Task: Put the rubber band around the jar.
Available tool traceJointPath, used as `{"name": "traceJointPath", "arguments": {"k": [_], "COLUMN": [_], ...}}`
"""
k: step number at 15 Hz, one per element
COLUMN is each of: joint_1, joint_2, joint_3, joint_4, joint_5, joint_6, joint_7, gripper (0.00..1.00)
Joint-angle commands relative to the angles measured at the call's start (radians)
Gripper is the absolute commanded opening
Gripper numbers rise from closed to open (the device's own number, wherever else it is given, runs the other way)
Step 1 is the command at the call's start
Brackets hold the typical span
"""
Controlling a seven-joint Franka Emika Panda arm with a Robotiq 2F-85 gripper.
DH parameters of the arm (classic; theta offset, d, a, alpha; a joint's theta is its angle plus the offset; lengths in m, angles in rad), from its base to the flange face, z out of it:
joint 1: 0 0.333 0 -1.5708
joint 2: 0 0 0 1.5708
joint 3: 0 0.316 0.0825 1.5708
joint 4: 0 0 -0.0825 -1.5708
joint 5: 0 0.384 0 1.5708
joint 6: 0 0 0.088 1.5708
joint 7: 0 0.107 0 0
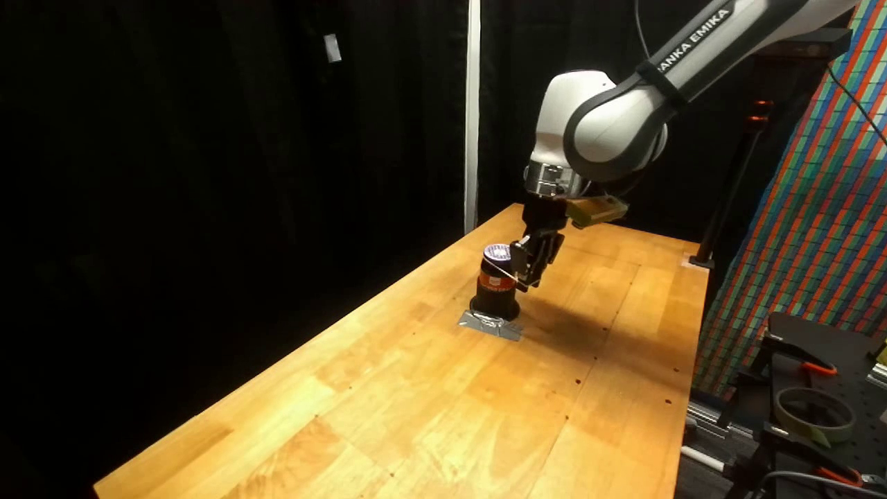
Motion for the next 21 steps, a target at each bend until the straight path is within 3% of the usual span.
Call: {"name": "traceJointPath", "arguments": {"k": [1, 4, 5, 7, 9, 11, 14, 15, 19, 20, 21], "joint_1": [0.078, 0.163, 0.214, 0.347, 0.486, 0.579, 0.634, 0.511, 0.406, 0.375, 0.351], "joint_2": [-0.13, -0.139, -0.138, -0.105, -0.06, -0.017, 0.028, 0.022, 0.067, 0.077, 0.087], "joint_3": [-0.045, -0.125, -0.183, -0.333, -0.467, -0.52, -0.487, -0.318, -0.12, -0.08, -0.048], "joint_4": [-0.236, -0.351, -0.381, -0.418, -0.443, -0.468, -0.483, -0.474, -0.453, -0.449, -0.444], "joint_5": [-0.067, -0.136, -0.173, -0.189, -0.094, 0.037, 0.168, 0.284, 0.396, 0.405, 0.419], "joint_6": [0.276, 0.531, 0.607, 0.765, 0.914, 1.065, 1.239, 1.287, 1.439, 1.472, 1.505], "joint_7": [0.165, 0.33, 0.397, 0.477, 0.473, 0.451, 0.472, 0.367, 0.339, 0.332, 0.321], "gripper": [0.11, 0.01, 0.07, 0.09, 0.09, 0.07, 0.08, 0.08, 0.08, 0.13, 0.34]}}
